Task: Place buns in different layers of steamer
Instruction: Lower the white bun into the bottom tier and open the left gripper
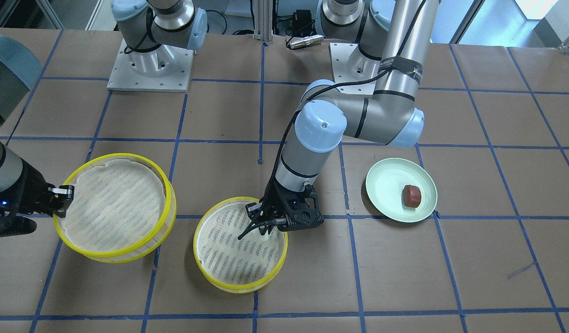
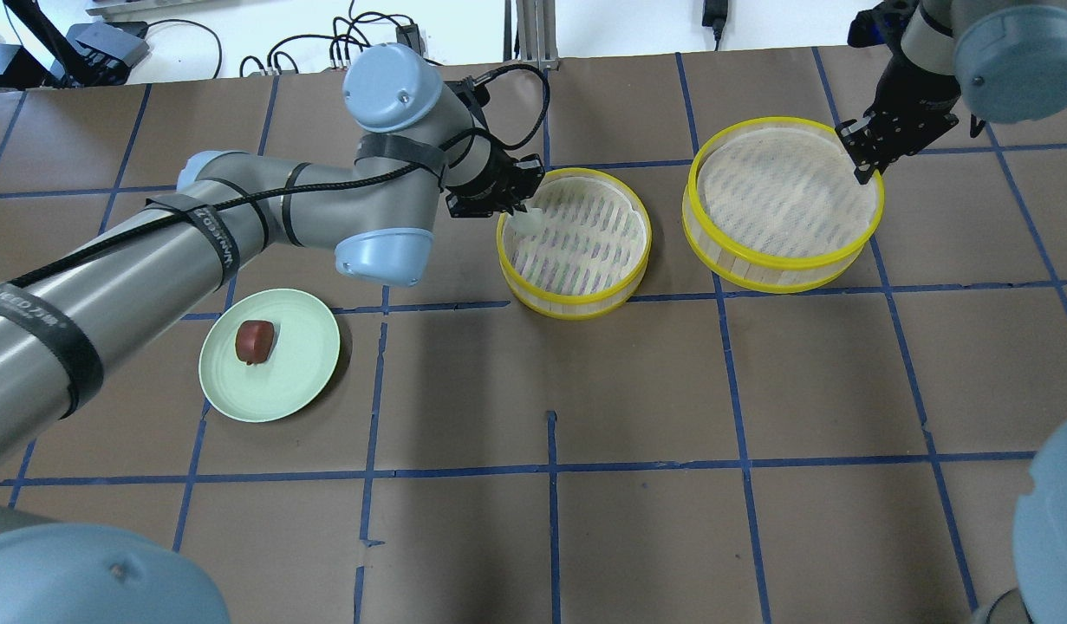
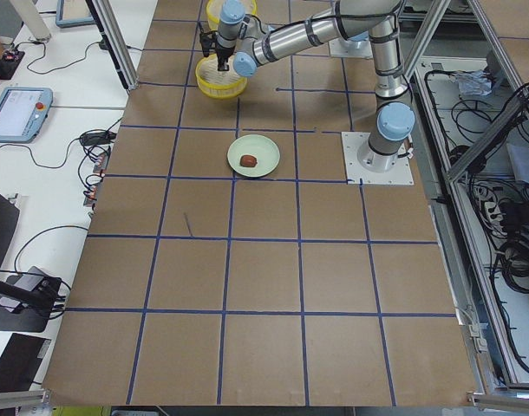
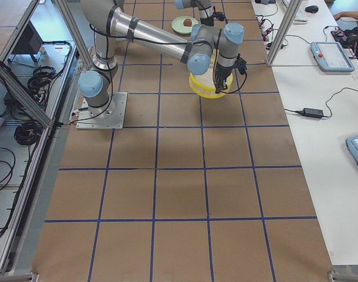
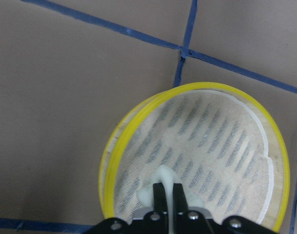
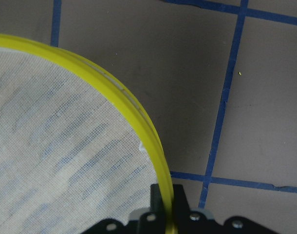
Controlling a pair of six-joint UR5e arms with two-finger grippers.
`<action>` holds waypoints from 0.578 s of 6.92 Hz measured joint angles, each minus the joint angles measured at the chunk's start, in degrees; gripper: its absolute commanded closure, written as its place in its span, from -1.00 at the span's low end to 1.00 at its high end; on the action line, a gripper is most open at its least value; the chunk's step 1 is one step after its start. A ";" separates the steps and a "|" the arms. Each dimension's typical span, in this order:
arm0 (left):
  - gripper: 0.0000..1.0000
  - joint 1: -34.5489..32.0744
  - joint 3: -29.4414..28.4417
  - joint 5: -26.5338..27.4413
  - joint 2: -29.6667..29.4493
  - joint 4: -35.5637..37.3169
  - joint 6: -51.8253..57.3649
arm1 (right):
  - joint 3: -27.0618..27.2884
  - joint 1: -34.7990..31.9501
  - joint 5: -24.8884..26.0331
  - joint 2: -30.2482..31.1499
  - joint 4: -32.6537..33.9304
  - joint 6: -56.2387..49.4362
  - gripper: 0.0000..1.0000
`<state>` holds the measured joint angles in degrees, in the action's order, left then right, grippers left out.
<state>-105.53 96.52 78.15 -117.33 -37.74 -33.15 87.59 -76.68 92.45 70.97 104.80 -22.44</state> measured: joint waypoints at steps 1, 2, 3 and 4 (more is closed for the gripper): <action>-1.00 -0.95 0.07 0.50 -0.12 0.44 0.41 | 0.25 0.02 -0.04 0.00 0.03 -0.02 0.83; -1.00 -1.29 0.36 2.64 0.76 0.41 4.11 | 0.33 0.03 -0.08 0.03 0.05 0.05 0.83; -1.00 -0.94 0.89 7.52 2.18 -0.81 11.28 | 0.27 0.03 -0.13 0.27 0.04 0.47 0.83; -1.00 1.34 1.39 11.61 3.62 -3.67 18.75 | 0.09 -0.01 -0.24 0.68 -0.02 1.51 0.83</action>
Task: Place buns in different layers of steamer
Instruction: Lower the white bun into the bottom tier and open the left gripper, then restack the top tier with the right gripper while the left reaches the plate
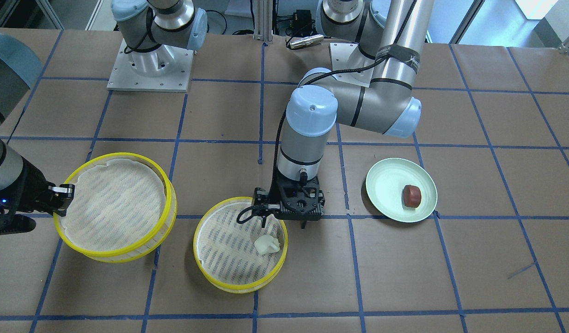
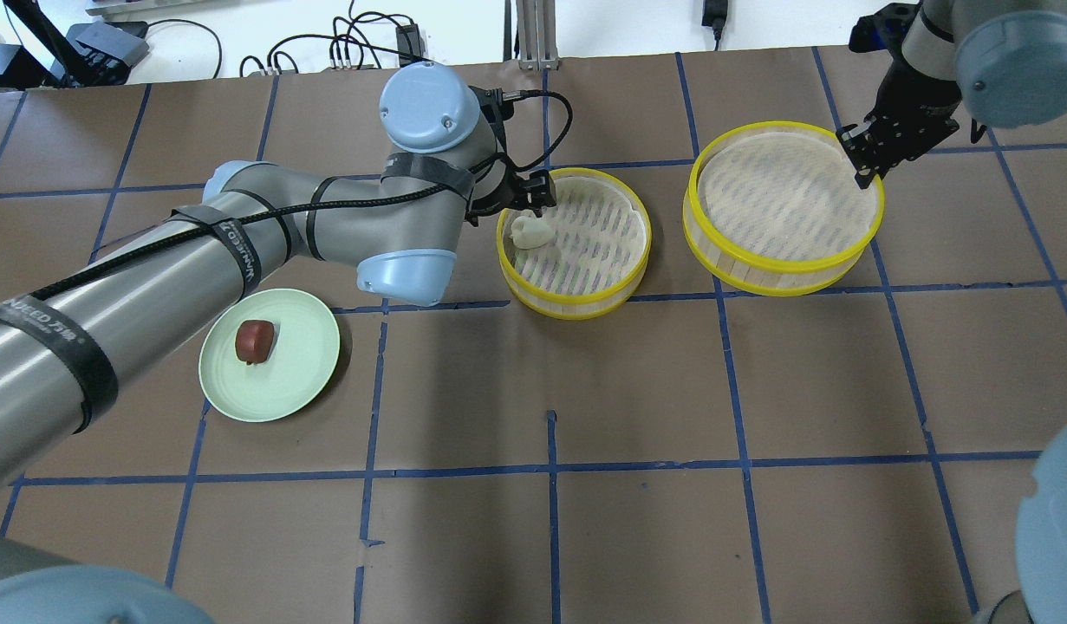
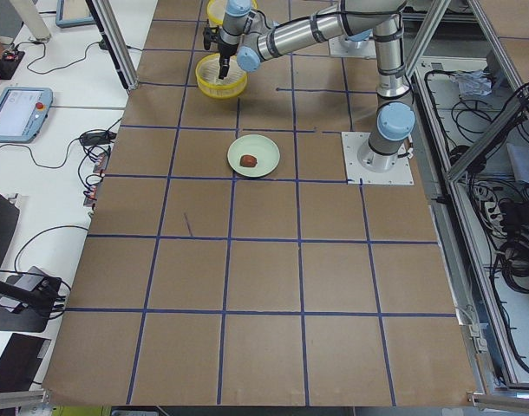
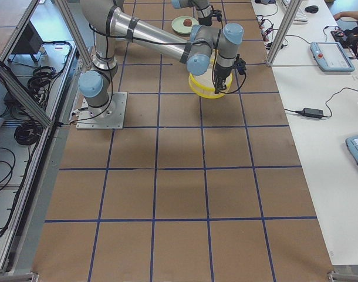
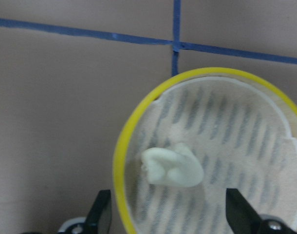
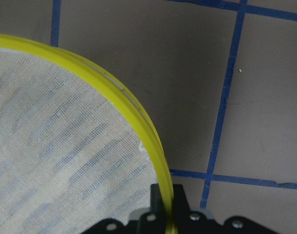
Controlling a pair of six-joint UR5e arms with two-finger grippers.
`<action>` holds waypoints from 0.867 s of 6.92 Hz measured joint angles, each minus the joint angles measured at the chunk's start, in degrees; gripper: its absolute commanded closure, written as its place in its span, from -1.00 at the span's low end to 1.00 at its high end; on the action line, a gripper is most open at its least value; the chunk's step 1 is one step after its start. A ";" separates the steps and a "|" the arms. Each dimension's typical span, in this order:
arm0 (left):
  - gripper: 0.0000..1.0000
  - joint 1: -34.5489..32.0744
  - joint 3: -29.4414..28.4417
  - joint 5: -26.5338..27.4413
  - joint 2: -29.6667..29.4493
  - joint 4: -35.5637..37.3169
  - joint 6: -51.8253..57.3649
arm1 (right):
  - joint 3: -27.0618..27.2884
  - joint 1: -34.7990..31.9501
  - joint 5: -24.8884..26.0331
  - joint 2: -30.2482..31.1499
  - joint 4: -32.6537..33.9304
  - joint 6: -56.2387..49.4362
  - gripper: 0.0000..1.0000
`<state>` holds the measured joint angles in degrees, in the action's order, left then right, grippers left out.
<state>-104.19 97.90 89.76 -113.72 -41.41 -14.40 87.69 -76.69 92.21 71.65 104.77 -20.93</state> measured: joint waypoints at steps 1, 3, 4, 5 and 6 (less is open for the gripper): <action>-1.00 4.68 1.53 1.73 2.22 -3.33 8.58 | -0.21 -0.26 -0.28 0.28 -0.14 1.84 0.84; -1.00 16.73 10.20 2.62 9.77 -7.38 26.75 | -0.95 -4.59 -0.84 0.66 -0.37 11.89 0.84; -1.00 23.09 15.22 2.64 12.48 -7.78 34.37 | -1.41 -8.82 -0.88 0.39 -0.20 18.92 0.84; -1.00 28.14 19.23 2.62 13.69 -7.83 39.05 | -1.64 -13.34 -0.87 -0.55 0.52 26.43 0.84; -1.00 31.22 21.87 2.64 13.77 -7.76 41.15 | -1.72 -17.41 -0.84 -2.43 2.79 32.37 0.84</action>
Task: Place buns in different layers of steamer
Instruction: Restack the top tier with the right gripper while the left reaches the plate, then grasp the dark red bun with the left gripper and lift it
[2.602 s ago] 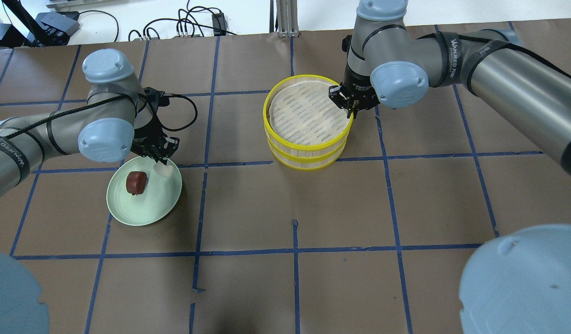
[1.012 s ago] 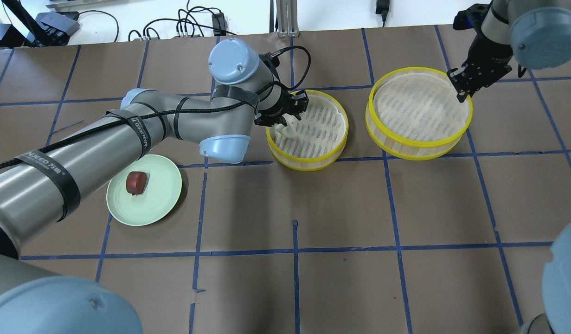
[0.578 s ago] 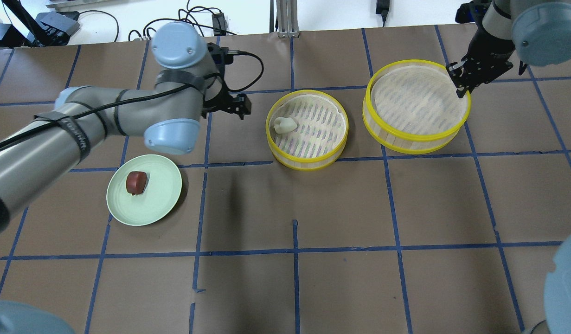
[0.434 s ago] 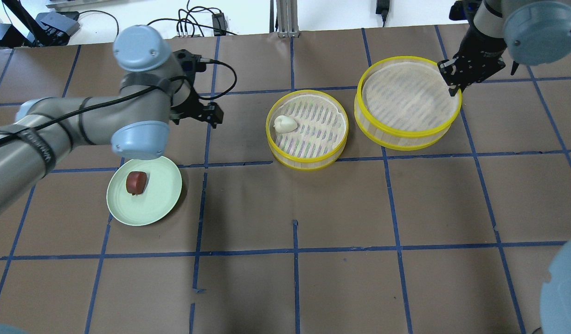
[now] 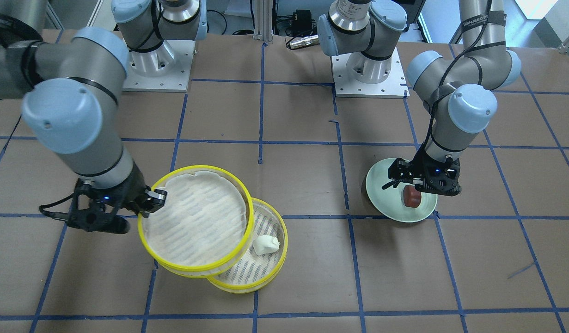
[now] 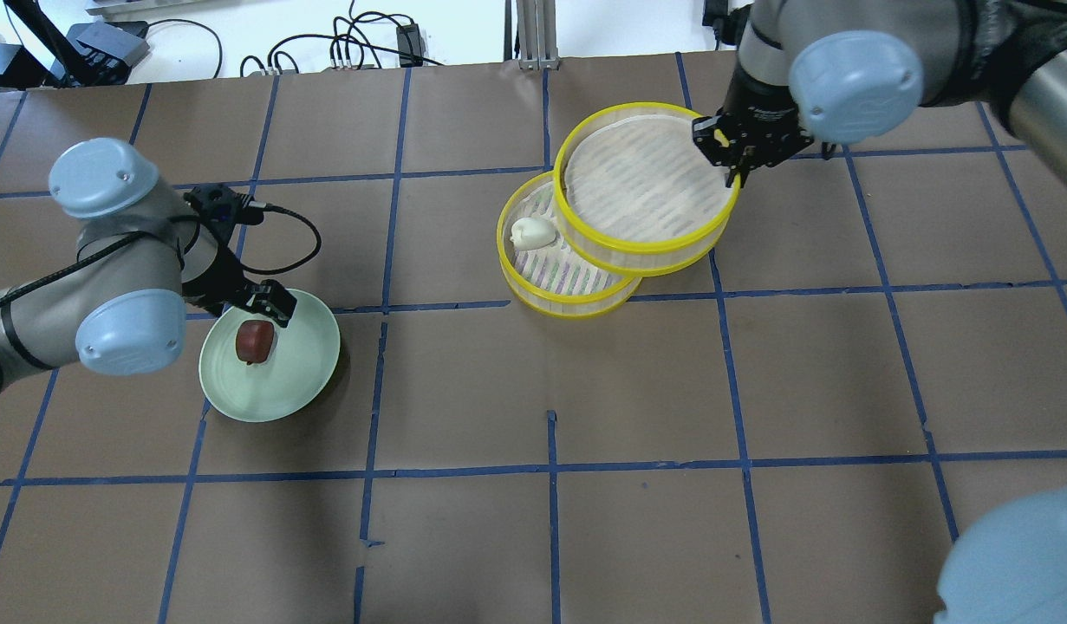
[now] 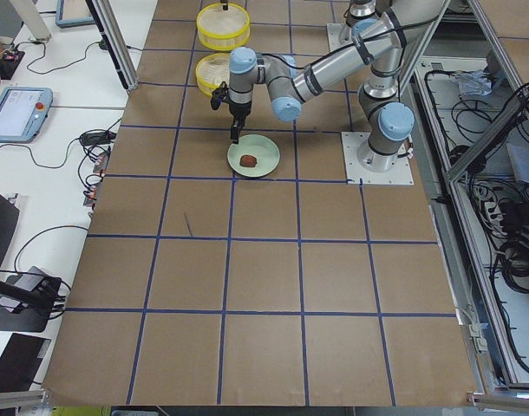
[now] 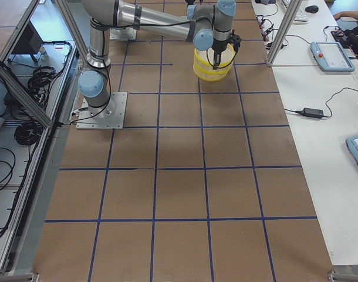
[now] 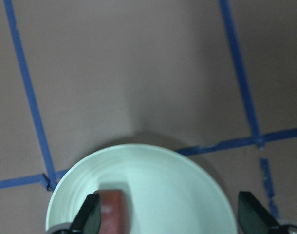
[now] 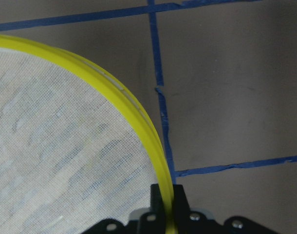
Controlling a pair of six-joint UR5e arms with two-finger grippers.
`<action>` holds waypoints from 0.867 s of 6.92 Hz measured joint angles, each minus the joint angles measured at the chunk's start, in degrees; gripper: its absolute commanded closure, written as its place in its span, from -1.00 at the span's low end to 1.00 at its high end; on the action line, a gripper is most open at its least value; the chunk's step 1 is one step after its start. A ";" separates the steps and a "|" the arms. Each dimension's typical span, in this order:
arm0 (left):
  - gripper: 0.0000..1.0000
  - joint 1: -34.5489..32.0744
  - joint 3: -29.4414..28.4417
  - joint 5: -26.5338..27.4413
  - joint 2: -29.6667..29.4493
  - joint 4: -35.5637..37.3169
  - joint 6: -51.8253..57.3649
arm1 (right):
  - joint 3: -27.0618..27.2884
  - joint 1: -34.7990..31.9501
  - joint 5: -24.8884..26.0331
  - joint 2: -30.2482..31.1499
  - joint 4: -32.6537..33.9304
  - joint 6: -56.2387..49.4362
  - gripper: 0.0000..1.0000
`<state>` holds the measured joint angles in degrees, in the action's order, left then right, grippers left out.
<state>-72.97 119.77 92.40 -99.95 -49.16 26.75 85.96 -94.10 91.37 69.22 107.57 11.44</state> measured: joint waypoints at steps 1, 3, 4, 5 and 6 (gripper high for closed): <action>-0.80 1.18 1.02 0.00 -0.46 0.07 0.62 | 0.00 -2.76 0.02 -2.06 2.61 4.03 0.84; 0.16 1.72 1.22 -0.25 -2.25 0.74 0.78 | -0.02 -4.76 0.03 -4.55 4.47 7.74 0.83; 0.53 1.75 1.20 -0.32 -3.25 1.50 0.91 | 0.08 -4.96 0.03 -5.06 4.74 8.36 0.83; 0.64 1.77 1.10 -0.24 -3.92 1.87 1.16 | 0.25 -5.13 0.02 -5.20 4.79 8.68 0.83; 0.65 1.77 0.67 -0.19 -4.21 1.99 1.44 | 0.39 -5.36 0.00 -5.29 4.80 8.71 0.83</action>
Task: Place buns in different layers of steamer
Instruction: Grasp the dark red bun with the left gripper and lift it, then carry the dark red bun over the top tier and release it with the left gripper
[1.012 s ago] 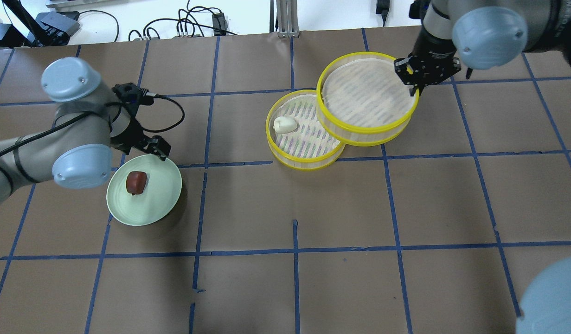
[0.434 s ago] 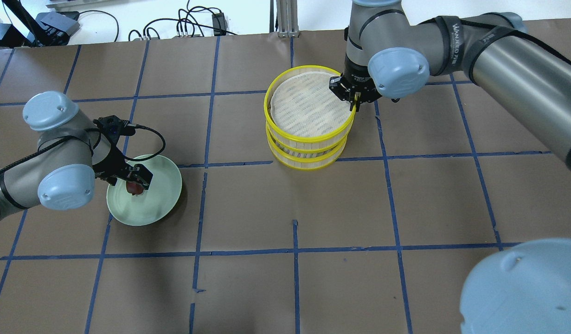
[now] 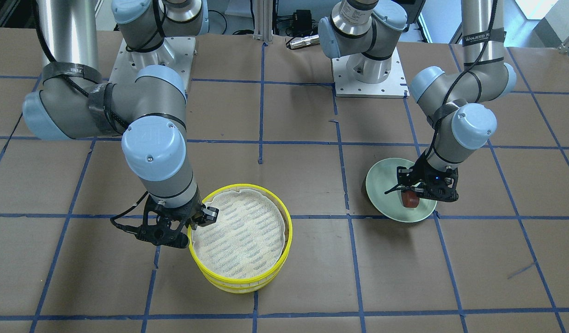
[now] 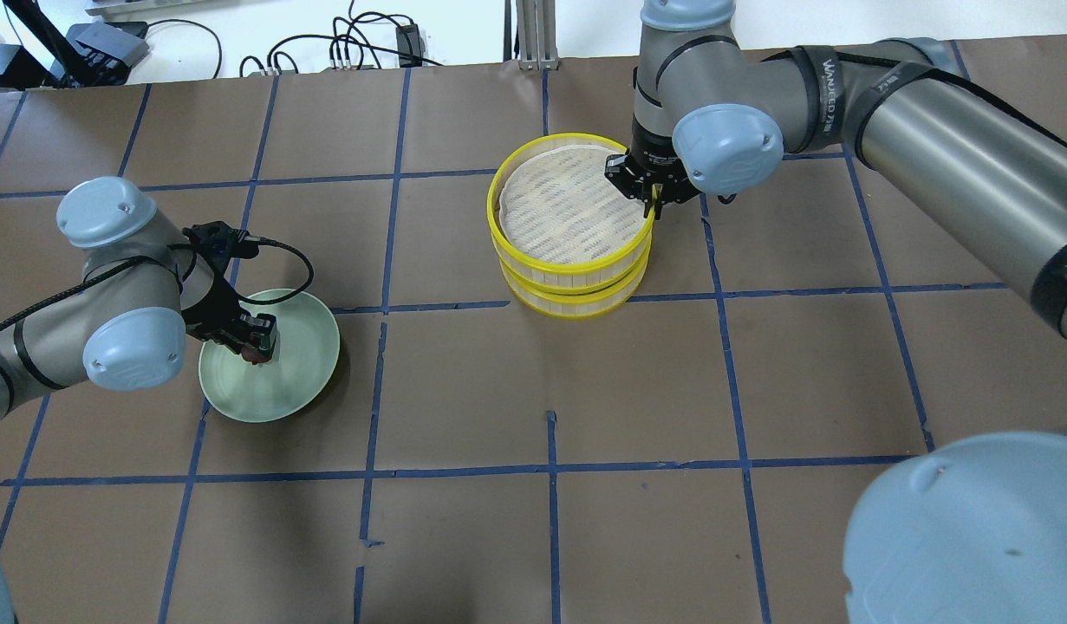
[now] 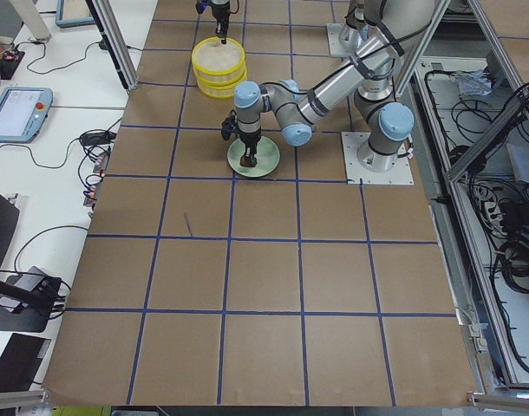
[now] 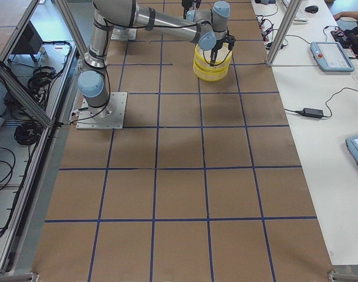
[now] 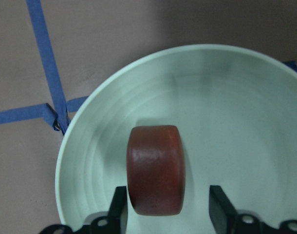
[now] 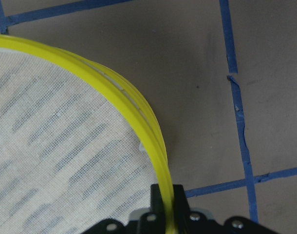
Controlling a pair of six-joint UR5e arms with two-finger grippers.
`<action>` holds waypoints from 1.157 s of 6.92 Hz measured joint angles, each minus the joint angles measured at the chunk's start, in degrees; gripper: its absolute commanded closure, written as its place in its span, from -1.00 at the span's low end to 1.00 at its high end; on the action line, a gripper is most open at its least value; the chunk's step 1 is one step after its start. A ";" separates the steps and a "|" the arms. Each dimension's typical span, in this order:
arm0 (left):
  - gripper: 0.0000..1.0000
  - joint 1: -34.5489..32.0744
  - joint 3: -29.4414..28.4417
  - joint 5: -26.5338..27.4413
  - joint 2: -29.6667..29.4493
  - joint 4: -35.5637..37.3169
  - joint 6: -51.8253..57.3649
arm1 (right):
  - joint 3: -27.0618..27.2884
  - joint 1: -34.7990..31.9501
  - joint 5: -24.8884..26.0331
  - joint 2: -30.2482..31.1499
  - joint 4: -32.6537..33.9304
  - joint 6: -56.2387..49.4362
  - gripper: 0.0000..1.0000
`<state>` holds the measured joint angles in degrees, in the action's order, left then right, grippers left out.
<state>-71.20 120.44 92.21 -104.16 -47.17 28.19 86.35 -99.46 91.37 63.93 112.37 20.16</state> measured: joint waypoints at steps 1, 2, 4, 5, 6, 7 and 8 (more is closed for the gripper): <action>0.65 -0.31 -1.14 -0.06 0.28 0.09 0.09 | 0.07 -0.13 0.04 -0.12 0.02 -0.21 0.83; 0.65 -1.41 -3.12 -0.10 1.10 -0.04 -0.23 | 0.20 -0.17 0.09 -0.19 0.04 -0.54 0.82; 0.65 -6.04 -9.24 0.08 3.12 -4.96 -3.90 | 0.34 -0.20 0.17 -0.30 0.05 -0.80 0.82; 0.65 -9.35 -12.75 -0.14 3.95 -8.68 -8.72 | 0.33 -0.16 0.29 -0.32 0.07 -0.89 0.82; 0.65 -13.12 -15.96 -0.70 4.43 -11.37 -14.63 | 0.32 -0.12 0.45 -0.33 0.11 -0.97 0.82; 0.65 -16.46 -18.26 -1.78 4.51 -12.56 -20.69 | 0.33 -0.04 0.59 -0.33 0.12 -1.04 0.81; 0.65 -18.55 -19.49 -4.29 4.41 -12.72 -26.05 | 0.36 0.01 0.66 -0.32 0.13 -1.05 0.78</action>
<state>-89.74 100.95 87.92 -99.75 -59.89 2.14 86.71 -99.45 92.03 63.61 112.50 19.11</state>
